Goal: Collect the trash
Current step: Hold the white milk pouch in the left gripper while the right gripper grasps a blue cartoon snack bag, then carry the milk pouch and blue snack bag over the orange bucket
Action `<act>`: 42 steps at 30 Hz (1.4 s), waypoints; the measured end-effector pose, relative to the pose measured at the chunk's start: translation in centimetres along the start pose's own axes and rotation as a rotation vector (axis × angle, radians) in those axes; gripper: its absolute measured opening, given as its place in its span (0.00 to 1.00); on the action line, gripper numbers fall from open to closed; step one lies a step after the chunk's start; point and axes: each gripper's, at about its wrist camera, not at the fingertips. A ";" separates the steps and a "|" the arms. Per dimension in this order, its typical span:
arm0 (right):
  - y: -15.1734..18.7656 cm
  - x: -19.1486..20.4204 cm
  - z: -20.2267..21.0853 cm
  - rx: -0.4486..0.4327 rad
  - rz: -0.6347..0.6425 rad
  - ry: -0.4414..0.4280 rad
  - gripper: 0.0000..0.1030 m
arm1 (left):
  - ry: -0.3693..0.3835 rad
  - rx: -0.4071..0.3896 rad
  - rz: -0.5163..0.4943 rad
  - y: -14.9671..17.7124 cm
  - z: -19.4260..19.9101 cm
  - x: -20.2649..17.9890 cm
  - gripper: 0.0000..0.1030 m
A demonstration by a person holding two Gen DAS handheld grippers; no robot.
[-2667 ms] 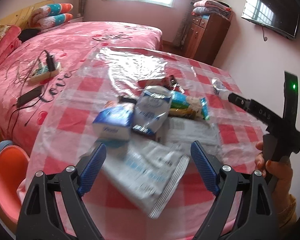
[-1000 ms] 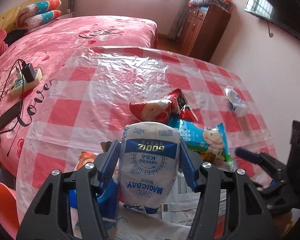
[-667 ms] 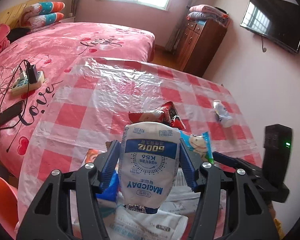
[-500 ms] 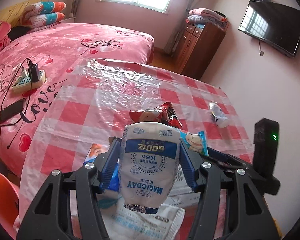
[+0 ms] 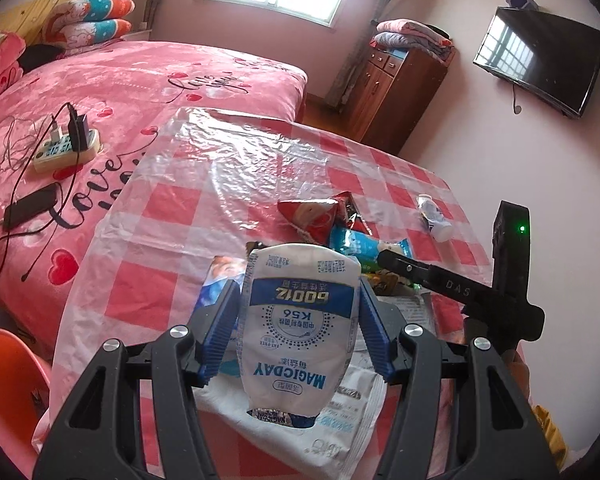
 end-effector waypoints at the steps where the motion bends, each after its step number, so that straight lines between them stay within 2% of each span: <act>1: 0.1 0.1 0.0 -0.006 0.003 0.009 0.48 | 0.002 0.001 0.005 0.1 0.0 0.2 0.58; 7: 0.8 1.0 0.0 -0.051 0.040 0.047 0.37 | 0.021 -0.001 0.030 1.0 0.3 1.4 0.58; 16: 1.3 0.8 1.1 -0.107 0.036 0.028 0.26 | 0.054 -0.022 0.044 1.8 1.0 1.8 0.58; 28: 1.6 0.7 3.1 -0.159 -0.015 -0.001 0.25 | 0.069 -0.071 0.069 2.6 2.8 3.0 0.58; 35: 1.8 2.5 5.3 -0.195 0.015 -0.010 0.25 | 0.071 -0.104 0.087 3.1 4.3 4.1 0.58; 42: 2.8 5.4 6.4 -0.184 0.057 -0.045 0.25 | 0.058 -0.137 0.105 3.8 6.2 5.4 0.58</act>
Point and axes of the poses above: each gripper's, at about its wrist camera, not at the fingertips, and z roughly against the way its jaws point, x to its left, y to its underside, and after that the axes turned 13 degrees about -z, right-handed
